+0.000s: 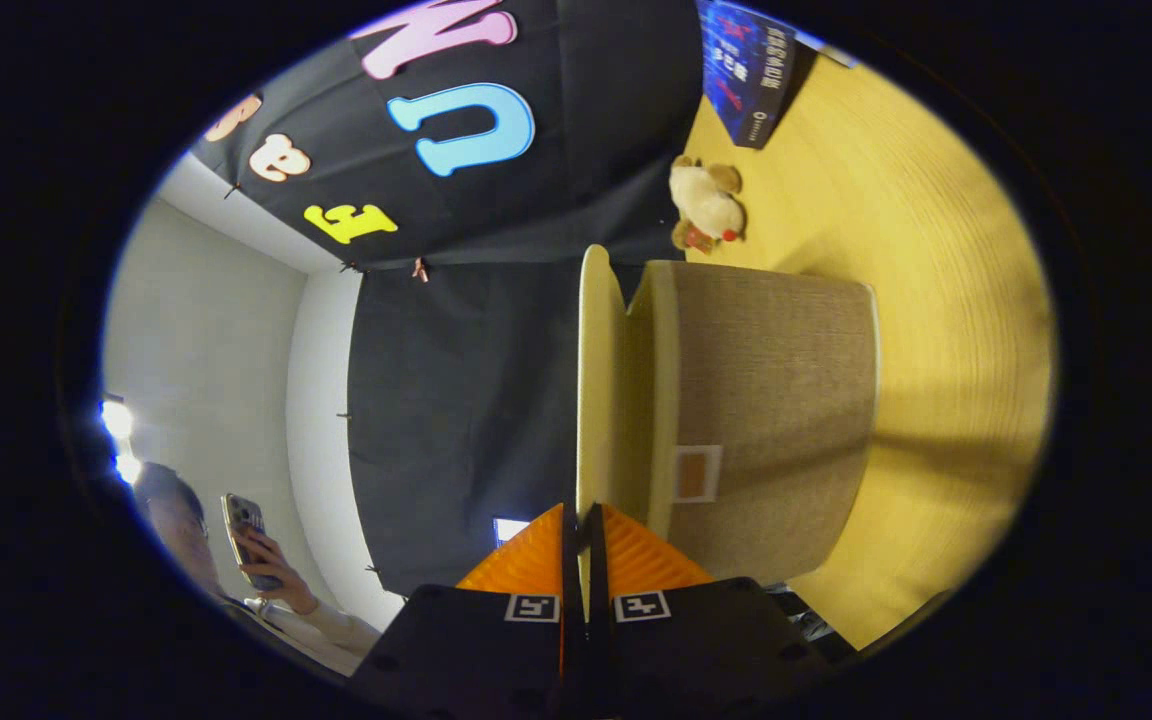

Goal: Open the storage box then place both shoes into the box .Put the left shoe in first, then the right shoe, with the right side of both shoes facing outward in a uniform manner.

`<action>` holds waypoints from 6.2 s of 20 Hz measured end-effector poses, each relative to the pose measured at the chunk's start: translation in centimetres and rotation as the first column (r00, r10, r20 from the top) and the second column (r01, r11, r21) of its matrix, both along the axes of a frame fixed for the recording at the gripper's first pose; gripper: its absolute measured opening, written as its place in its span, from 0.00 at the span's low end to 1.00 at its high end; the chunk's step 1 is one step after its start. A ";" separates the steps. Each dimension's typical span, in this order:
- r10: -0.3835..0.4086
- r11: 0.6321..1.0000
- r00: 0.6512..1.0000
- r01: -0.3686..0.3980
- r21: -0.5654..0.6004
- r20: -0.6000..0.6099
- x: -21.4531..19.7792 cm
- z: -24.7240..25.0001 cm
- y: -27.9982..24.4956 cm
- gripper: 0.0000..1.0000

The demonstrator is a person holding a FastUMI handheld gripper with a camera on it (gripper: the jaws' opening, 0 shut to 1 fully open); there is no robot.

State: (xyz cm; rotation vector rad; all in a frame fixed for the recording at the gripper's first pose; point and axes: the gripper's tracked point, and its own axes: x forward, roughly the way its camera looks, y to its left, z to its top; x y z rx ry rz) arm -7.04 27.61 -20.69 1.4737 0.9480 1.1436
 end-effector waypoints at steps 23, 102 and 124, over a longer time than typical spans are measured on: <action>-0.065 0.976 0.953 0.122 -0.182 0.295 2.9 16.0 20.5 0.07; -0.308 0.356 0.942 0.244 -0.902 0.133 0.5 -6.0 -13.0 0.07; -0.257 0.475 0.965 0.081 -0.876 -0.050 3.2 -5.6 12.8 0.07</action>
